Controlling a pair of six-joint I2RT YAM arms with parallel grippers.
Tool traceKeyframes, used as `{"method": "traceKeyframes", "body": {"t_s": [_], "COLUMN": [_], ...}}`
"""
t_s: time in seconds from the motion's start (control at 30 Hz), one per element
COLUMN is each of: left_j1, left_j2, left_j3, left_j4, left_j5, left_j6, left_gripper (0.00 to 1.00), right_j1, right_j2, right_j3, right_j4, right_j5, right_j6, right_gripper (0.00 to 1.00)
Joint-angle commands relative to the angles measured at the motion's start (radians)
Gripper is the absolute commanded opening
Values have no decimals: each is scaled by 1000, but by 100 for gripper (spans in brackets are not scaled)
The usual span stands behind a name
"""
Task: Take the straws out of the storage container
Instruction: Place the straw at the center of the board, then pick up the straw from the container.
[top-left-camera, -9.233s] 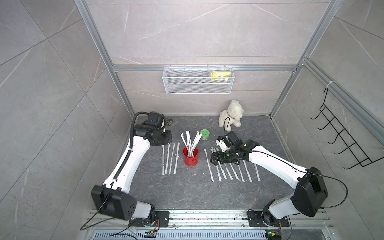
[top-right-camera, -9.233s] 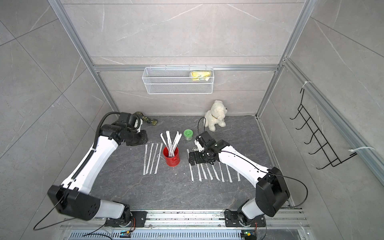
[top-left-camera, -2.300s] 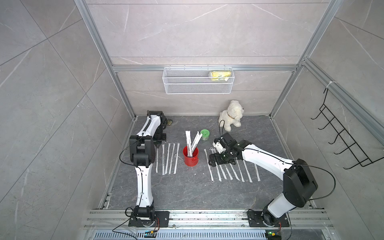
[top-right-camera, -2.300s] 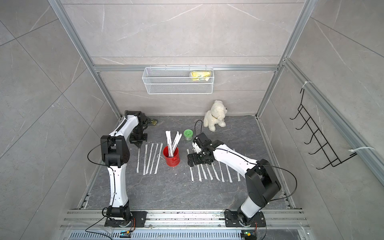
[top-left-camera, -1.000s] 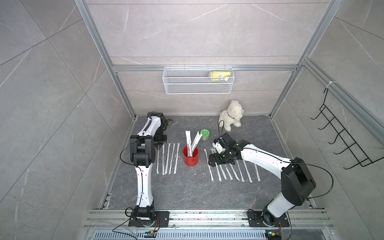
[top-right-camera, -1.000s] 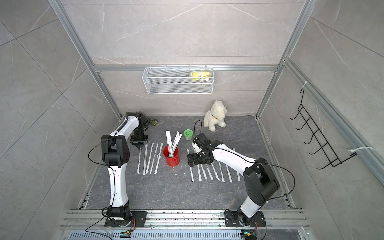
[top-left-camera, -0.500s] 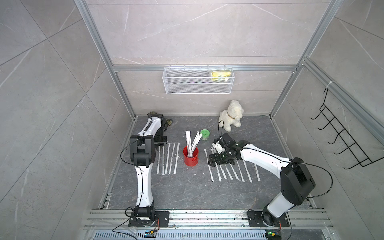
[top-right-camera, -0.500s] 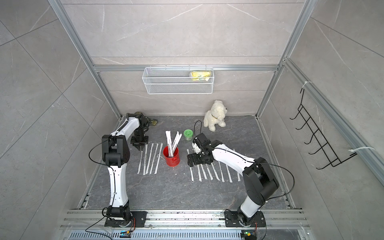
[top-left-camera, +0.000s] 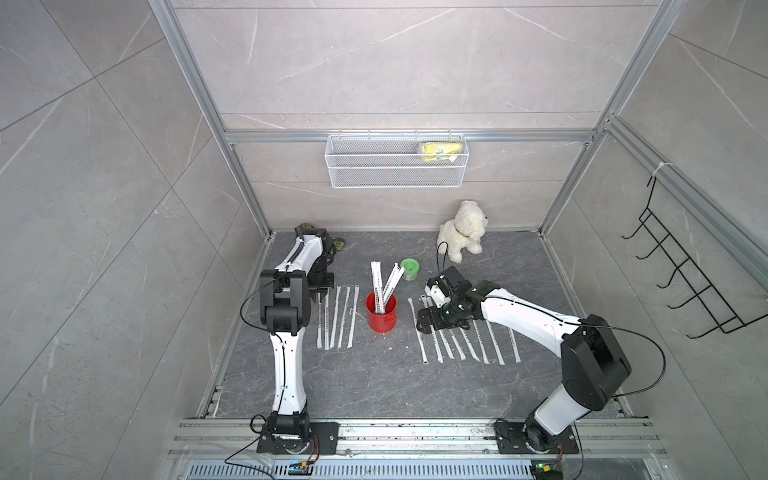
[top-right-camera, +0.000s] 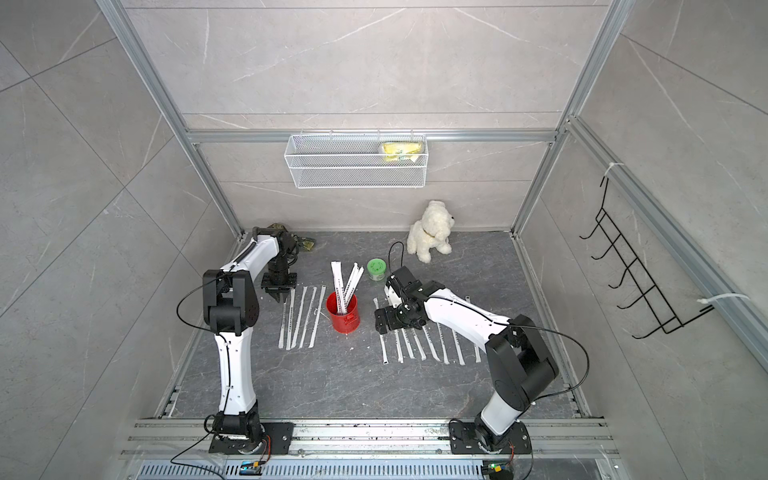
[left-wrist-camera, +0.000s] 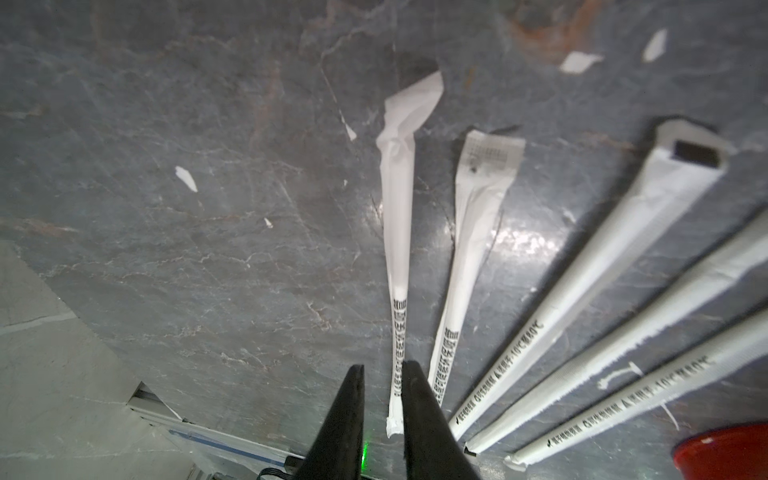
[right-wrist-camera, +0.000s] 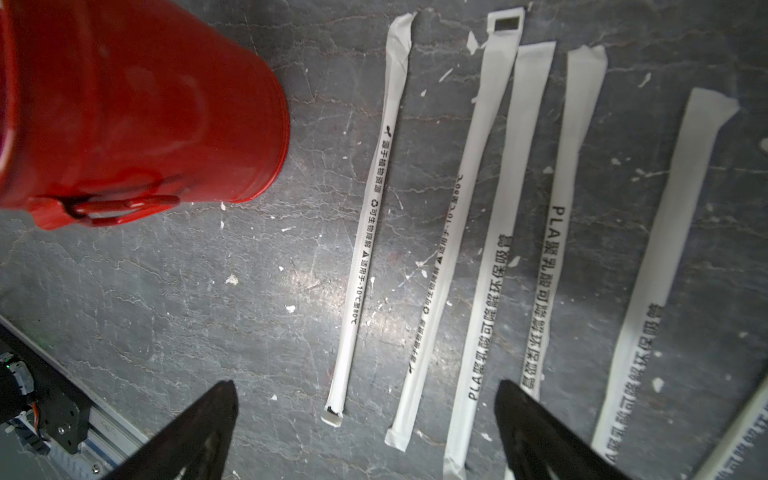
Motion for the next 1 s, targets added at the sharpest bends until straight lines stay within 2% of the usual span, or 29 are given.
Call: {"method": "traceKeyframes", "body": {"t_s": [0.0,0.27,0.53,0.73,0.97], "left_j1": [-58,-254,-337,-374,-400], "left_j2": [-178,-470,-722,-750,-690], "left_j3": [-10,-153,-407,-507,-509], "left_j4": [14,205,473,573,619], "left_j5": [43,102,256,268,269], "left_j6": [-21,-62,-157,-182,-183], "left_gripper": [23,32,38,41,41], "right_j1": [-2,-3,-3,-3,-3], "right_j2": [-60,-158,-221,-213,-194], "right_j3": [-18,-22,-47,-50,-55], "right_j4": [4,-70,-88,-75,-64], "right_j5": [7,59,81,76,79], "right_j6": [24,40,62,70,68], "right_gripper": [100,100,100,100,100]}}
